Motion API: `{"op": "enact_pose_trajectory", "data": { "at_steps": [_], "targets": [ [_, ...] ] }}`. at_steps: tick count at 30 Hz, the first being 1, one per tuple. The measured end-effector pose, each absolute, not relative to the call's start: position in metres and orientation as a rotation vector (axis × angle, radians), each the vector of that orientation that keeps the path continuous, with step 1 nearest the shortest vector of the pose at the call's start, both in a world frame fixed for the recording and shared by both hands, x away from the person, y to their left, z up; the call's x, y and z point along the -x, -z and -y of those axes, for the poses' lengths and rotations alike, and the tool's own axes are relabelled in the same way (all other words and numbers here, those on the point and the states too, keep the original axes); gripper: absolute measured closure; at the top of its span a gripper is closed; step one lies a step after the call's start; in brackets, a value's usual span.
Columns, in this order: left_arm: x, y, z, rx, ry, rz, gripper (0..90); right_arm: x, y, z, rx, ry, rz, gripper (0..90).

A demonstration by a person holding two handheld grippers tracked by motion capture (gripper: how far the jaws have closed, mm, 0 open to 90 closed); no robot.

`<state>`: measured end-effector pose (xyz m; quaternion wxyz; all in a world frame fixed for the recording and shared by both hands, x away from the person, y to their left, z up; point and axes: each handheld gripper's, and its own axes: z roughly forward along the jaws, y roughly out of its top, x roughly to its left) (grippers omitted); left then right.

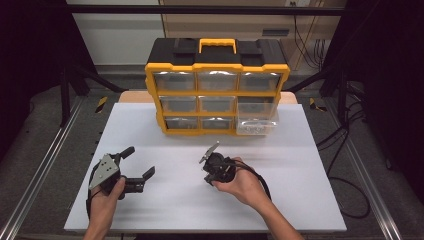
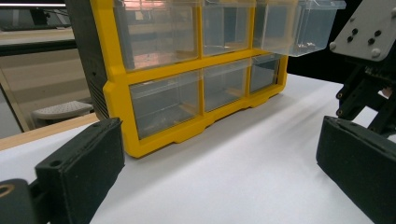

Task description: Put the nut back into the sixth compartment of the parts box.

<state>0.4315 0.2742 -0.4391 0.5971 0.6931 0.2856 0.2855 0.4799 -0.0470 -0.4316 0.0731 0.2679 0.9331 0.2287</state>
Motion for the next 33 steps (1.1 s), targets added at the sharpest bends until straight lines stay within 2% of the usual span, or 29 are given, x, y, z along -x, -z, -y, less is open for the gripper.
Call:
{"op": "enact_pose_trajectory", "data": {
  "at_steps": [16, 33],
  "targets": [
    [-0.432, 0.439, -0.274, -1.609, -0.663, -0.663, 1.0, -0.48, 0.421, 0.098, -0.908, -0.734, -2.684, 70.2],
    [-0.431, 0.439, -0.273, -1.609, -0.662, -0.662, 1.0, -0.473, 0.383, 0.128, -0.913, -0.779, -2.589, 70.2]
  ]
}}
